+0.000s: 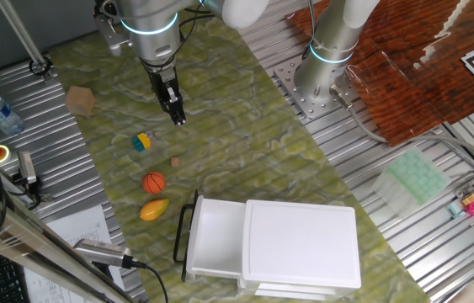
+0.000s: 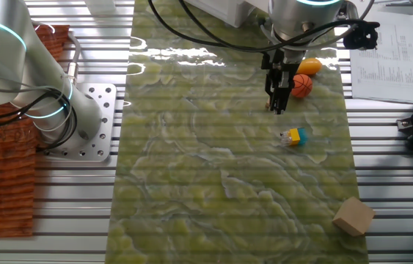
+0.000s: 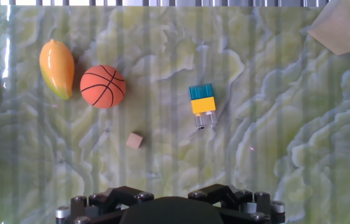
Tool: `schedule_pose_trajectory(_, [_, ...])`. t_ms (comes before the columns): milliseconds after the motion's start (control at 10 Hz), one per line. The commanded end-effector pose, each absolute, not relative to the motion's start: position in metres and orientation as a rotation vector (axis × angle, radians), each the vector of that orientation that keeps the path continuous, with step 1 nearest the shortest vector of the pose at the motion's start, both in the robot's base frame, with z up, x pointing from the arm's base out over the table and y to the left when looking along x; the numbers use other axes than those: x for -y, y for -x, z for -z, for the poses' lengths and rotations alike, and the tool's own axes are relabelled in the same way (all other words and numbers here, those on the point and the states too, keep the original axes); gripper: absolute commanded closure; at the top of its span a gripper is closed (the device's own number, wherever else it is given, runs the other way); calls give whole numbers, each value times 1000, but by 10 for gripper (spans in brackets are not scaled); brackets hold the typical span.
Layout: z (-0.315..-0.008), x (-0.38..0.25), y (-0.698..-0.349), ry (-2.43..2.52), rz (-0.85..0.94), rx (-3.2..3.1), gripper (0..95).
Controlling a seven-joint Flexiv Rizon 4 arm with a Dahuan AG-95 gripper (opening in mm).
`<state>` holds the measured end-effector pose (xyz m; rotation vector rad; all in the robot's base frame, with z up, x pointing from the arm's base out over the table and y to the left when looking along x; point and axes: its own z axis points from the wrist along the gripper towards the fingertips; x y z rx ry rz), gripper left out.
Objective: Put things in the drawer
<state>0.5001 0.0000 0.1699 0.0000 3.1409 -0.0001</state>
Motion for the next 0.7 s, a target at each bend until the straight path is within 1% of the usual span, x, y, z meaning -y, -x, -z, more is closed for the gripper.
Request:
schedule_pose_trajectory(100, [-170, 0, -500, 200, 90, -3155, 950])
schedule_pose_trajectory(700, [-171, 1, -500, 203, 100, -3158, 950])
